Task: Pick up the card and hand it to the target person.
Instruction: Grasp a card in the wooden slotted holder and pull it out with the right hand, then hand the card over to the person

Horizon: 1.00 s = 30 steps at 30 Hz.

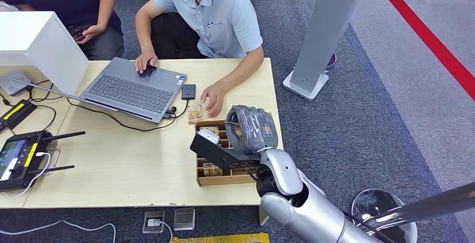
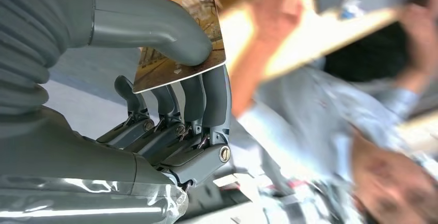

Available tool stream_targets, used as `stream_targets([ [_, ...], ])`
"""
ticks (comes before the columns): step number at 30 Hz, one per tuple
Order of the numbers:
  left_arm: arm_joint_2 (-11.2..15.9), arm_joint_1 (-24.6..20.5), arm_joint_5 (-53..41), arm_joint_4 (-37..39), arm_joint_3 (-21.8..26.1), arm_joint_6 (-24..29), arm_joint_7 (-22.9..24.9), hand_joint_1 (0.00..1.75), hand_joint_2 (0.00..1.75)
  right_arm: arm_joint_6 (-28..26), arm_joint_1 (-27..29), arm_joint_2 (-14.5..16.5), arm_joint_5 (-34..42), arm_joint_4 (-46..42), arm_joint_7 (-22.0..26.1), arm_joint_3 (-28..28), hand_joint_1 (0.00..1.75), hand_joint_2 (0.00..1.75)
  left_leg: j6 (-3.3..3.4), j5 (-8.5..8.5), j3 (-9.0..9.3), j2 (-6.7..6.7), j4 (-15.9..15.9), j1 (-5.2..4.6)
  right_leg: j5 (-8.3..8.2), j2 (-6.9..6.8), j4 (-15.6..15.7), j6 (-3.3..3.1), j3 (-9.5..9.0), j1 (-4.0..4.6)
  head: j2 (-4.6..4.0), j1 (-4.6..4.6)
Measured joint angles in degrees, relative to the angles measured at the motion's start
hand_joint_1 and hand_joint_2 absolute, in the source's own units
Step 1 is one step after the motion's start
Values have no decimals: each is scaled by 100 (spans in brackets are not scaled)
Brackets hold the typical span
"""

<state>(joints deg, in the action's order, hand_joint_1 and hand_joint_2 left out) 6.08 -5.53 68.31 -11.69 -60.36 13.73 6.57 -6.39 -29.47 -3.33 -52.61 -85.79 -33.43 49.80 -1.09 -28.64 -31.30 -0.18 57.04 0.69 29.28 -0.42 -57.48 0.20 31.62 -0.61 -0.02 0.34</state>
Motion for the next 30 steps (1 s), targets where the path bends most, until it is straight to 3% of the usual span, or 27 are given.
stream_targets([
  [3, 0, -12, -61, 0, -36, -27, -29, 0, 0, 9, -463, 44, 119, 18, 344, 107, 143, 175, 0, 0, 1, 1, 0, 1, 0, 2, -1, -1, -1, 1, 0, -4],
  [6, 0, -21, -109, 0, -77, -56, -77, 0, 0, -108, -897, 223, 593, 375, 980, 216, 143, 175, -1, 1, -1, 1, 0, 2, 0, 2, -4, -1, -1, 2, 0, -1],
  [12, 4, -55, -189, 0, -199, -104, -142, 0, 0, -523, -1893, 817, 1339, 2152, 2153, 445, 143, 175, -1, 2, -2, -4, 0, 2, 0, -5, -9, -1, -1, 3, 0, -8],
  [18, 12, -72, -188, 0, -308, -94, -141, 0, 0, -697, -2352, 1271, 1369, 3712, 2414, 612, 143, 175, -1, 2, -5, -8, 0, 2, 0, -8, -8, -1, 1, 3, 0, 0],
  [24, 26, -64, -140, 2, -328, -100, -77, 0, 0, -795, -2518, 1516, 1333, 4619, 2457, 733, 143, 175, -1, 2, -5, -7, 0, 2, 1, -6, -6, 0, 2, 3, 0, 2],
  [28, 39, -63, -145, 2, -381, -195, -59, 0, 0, -840, -2552, 1575, 1330, 4959, 2449, 795, 0, 175, -1, 2, -4, -6, 1, 2, 1, -6, -6, 0, 1, 3, 0, -1],
  [30, 45, -62, -168, 2, -421, -236, -73, 0, 0, -853, -2555, 1590, 1344, 5076, 2447, 821, 0, 175, -1, 2, -3, -6, 1, 2, 0, -6, -6, 0, 1, 3, 0, -3],
])
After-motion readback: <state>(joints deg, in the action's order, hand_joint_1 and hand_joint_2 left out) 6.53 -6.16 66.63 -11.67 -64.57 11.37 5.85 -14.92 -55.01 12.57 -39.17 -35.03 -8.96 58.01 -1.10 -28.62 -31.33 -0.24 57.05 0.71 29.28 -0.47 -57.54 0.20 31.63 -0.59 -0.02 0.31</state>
